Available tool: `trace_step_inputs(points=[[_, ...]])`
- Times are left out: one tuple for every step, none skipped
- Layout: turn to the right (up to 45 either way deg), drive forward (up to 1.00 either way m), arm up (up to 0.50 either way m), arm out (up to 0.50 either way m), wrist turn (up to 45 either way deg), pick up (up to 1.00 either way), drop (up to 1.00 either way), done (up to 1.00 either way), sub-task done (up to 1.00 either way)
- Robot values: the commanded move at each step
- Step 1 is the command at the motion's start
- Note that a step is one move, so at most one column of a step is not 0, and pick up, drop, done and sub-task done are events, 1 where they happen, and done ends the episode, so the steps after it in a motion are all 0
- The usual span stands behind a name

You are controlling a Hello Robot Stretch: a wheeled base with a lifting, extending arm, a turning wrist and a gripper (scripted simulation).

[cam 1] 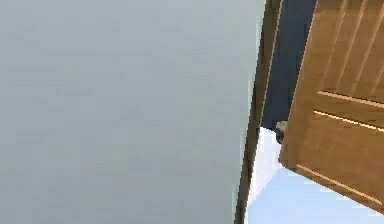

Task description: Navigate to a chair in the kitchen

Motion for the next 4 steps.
trace_step_inputs(points=[[45.0,0.00,0.00,0.00,0.0,0.00,0.00,0.00,0.00],[45.0,0.00,0.00,0.00,0.0,0.00,0.00,0.00,0.00],[9.0,0.00,0.00,0.00,0.0,0.00,0.00,0.00,0.00],[0.0,0.15,0.00,0.00,0.0,0.00,0.00,0.00,0.00]])
